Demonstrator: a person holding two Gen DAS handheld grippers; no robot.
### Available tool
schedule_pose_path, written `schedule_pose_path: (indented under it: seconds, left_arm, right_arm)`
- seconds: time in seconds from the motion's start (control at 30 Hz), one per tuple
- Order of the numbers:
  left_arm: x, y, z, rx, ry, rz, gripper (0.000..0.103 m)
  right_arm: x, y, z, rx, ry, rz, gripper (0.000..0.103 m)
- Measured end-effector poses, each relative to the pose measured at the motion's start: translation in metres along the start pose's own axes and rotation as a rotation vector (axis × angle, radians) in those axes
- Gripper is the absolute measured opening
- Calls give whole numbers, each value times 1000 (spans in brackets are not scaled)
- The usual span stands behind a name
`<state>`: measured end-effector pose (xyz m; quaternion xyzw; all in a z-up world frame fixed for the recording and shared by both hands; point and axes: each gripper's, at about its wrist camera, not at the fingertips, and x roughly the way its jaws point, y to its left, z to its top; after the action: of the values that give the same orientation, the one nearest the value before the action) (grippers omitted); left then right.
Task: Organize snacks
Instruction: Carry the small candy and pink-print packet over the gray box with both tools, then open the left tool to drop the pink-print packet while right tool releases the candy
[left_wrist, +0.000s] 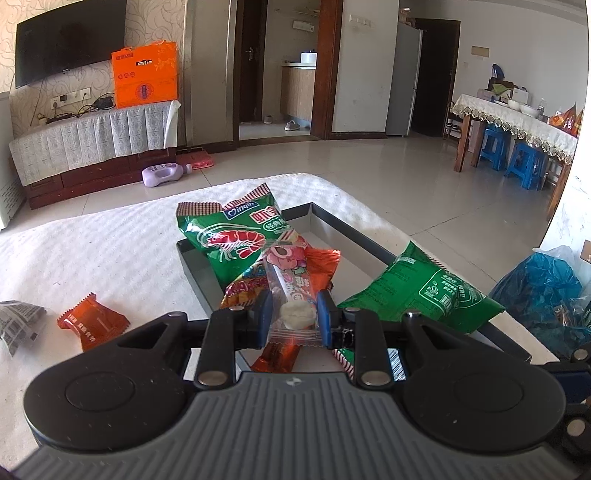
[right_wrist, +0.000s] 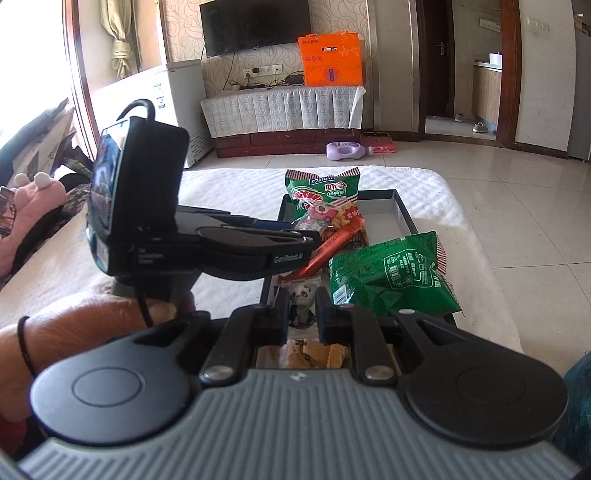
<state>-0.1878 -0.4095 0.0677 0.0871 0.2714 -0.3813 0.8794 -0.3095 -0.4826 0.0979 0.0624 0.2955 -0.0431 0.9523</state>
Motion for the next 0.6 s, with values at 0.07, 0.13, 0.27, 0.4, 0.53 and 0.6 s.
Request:
schedule_pose_path:
  seconds: [0.07, 0.13, 0.27, 0.4, 0.53, 0.6]
  left_arm:
    - [3, -1, 0, -3, 3, -1, 30]
    - [9, -1, -1, -5, 9, -2, 31]
    - [17, -3, -2, -8, 22, -9, 31]
    - [23, -6, -4, -1, 35, -13, 31]
    - [29, -8, -5, 9, 49, -20, 31]
    - [30, -8, -5, 12, 50, -19, 31]
  right_arm:
    - [0, 0, 0, -1, 2, -1, 18]
    - [0, -1, -1, 0, 4, -3, 18]
    - [-2, -2, -2, 3, 4, -6, 18]
    - [0, -3, -2, 5, 10, -8, 18]
    - [2, -3, -2, 6, 17, -11, 18]
    - [3, -4, -2, 7, 19, -14, 18]
